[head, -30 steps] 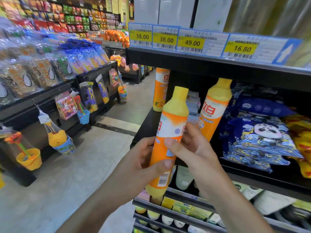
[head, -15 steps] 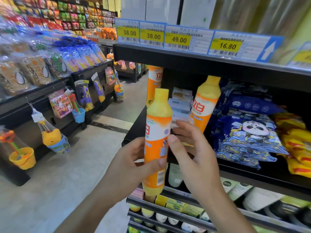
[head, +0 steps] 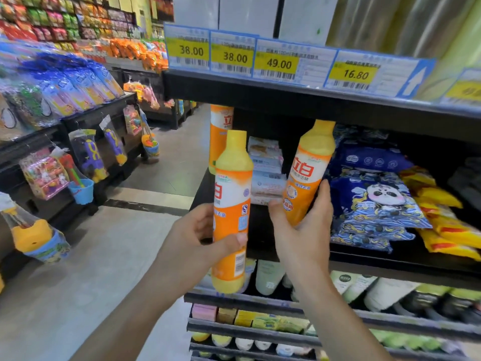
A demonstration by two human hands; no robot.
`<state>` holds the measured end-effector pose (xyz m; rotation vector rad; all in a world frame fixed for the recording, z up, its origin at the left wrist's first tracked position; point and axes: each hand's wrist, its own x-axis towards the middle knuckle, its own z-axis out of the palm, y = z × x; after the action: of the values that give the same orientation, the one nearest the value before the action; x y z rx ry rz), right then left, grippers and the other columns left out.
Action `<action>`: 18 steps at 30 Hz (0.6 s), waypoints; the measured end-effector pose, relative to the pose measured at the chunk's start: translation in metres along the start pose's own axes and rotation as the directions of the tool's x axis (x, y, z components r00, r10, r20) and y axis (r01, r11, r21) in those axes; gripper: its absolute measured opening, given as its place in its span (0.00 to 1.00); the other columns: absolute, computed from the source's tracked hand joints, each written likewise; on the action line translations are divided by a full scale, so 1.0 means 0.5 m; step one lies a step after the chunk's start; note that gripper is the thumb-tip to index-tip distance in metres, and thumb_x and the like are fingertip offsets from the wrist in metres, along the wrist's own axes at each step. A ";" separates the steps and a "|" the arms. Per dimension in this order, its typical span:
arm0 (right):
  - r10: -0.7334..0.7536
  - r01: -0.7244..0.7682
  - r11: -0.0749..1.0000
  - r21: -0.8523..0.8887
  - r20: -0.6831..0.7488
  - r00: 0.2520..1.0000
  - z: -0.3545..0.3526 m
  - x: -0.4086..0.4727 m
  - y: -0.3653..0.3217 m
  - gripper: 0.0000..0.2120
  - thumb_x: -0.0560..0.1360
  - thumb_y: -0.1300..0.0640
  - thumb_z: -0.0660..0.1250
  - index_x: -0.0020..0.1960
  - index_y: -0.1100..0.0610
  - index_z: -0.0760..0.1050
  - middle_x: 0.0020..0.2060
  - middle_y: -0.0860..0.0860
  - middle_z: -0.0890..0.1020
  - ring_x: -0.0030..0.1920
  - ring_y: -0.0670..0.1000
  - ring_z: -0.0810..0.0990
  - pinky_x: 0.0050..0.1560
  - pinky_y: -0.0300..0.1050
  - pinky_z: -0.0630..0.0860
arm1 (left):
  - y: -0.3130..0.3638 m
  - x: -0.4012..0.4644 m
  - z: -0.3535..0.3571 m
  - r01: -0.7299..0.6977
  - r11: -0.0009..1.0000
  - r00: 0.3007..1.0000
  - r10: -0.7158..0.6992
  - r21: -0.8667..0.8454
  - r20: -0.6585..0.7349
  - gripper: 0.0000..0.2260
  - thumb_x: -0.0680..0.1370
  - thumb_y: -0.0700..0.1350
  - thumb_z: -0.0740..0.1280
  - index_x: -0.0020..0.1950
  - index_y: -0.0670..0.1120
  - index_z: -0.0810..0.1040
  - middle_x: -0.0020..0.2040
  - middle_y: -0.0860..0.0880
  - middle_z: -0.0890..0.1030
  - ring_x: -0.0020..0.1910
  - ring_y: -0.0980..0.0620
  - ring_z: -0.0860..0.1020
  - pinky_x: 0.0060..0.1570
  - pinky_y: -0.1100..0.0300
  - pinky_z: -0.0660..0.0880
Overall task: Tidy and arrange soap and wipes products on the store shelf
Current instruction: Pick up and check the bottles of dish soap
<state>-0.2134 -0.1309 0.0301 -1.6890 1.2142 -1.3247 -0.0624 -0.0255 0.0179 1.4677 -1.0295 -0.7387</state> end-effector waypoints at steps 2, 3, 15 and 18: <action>-0.001 -0.002 0.999 -0.046 -0.057 0.998 0.016 0.027 -0.001 0.43 0.75 0.47 0.75 0.82 0.47 0.54 0.73 0.49 0.68 0.73 0.52 0.69 0.74 0.59 0.68 | -0.002 0.014 -0.016 -0.005 1.000 0.999 0.005 0.006 0.042 0.25 0.64 0.61 0.78 0.60 0.64 0.78 0.55 0.67 0.85 0.55 0.67 0.83 0.50 0.65 0.77; 0.007 -0.011 0.999 -0.049 -0.074 0.997 0.023 0.039 0.000 0.42 0.75 0.49 0.76 0.81 0.48 0.55 0.71 0.49 0.72 0.71 0.52 0.72 0.71 0.57 0.71 | -0.001 0.020 -0.022 -0.007 1.000 0.998 0.006 0.012 0.058 0.25 0.64 0.62 0.78 0.60 0.65 0.78 0.55 0.69 0.84 0.55 0.68 0.82 0.48 0.67 0.76; 0.181 -0.182 0.979 -0.091 -0.021 0.983 -0.032 0.007 -0.053 0.16 0.71 0.40 0.75 0.51 0.38 0.70 0.40 0.33 0.81 0.40 0.32 0.79 0.37 0.39 0.71 | 0.013 0.063 -0.049 0.045 0.990 0.982 -0.018 -0.136 0.190 0.27 0.61 0.63 0.77 0.58 0.61 0.83 0.53 0.58 0.87 0.51 0.56 0.86 0.51 0.50 0.82; 0.270 -0.270 0.963 -0.007 -0.021 0.963 -0.069 -0.047 -0.065 0.16 0.67 0.40 0.74 0.50 0.38 0.73 0.40 0.34 0.82 0.38 0.37 0.81 0.41 0.45 0.77 | 0.020 0.055 -0.027 0.049 0.987 0.961 -0.004 -0.153 0.277 0.23 0.60 0.65 0.75 0.55 0.65 0.83 0.52 0.60 0.87 0.50 0.58 0.86 0.48 0.53 0.81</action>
<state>-0.2394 -0.0960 0.0602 -1.4580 1.4087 -1.1721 -0.0409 -0.0442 0.0326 1.2656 -1.1340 -1.0436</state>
